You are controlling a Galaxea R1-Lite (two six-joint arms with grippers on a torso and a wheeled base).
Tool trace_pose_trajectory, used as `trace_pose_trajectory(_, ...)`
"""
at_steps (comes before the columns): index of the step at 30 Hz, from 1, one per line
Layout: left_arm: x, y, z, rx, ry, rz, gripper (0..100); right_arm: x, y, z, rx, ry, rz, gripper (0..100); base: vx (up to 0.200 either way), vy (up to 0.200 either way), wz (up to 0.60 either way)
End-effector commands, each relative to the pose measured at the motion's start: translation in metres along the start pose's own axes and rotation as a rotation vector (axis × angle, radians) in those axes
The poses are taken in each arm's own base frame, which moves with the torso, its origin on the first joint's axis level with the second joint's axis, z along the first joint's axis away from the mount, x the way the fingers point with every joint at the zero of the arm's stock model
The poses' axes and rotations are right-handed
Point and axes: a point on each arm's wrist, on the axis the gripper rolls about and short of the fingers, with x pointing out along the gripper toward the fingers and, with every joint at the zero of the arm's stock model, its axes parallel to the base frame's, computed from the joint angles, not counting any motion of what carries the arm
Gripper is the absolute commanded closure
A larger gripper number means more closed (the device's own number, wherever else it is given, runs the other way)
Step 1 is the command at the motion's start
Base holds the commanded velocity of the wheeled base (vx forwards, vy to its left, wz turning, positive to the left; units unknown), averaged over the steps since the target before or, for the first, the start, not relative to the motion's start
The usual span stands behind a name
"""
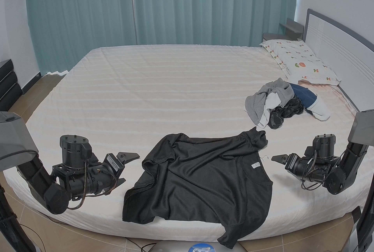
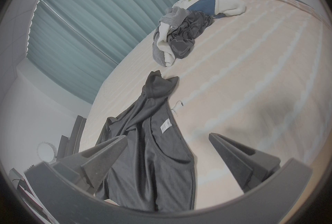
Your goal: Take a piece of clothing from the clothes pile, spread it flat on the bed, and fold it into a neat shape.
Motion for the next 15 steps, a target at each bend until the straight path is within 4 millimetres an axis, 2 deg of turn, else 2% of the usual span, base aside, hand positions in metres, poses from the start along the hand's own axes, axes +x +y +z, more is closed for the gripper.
trace_pose_trajectory(1, 0.003, 0.011, -0.007, -0.025, 0.029, 0.042, 0, 0.002, -0.004, -0.017, 0.001, 0.062, -0.02, 0, 0.0, 0.0, 0.0)
trace_pose_trajectory(7, 0.01, 0.019, -0.009, -0.035, 0.046, 0.075, 0, 0.022, -0.007, -0.032, -0.014, 0.102, -0.03, 0, 0.0, 0.0, 0.0)
trace_pose_trajectory(15, 0.015, 0.022, -0.007, -0.033, 0.02, 0.062, 0, 0.045, -0.009, -0.034, -0.018, 0.107, -0.025, 0, 0.0, 0.0, 0.0)
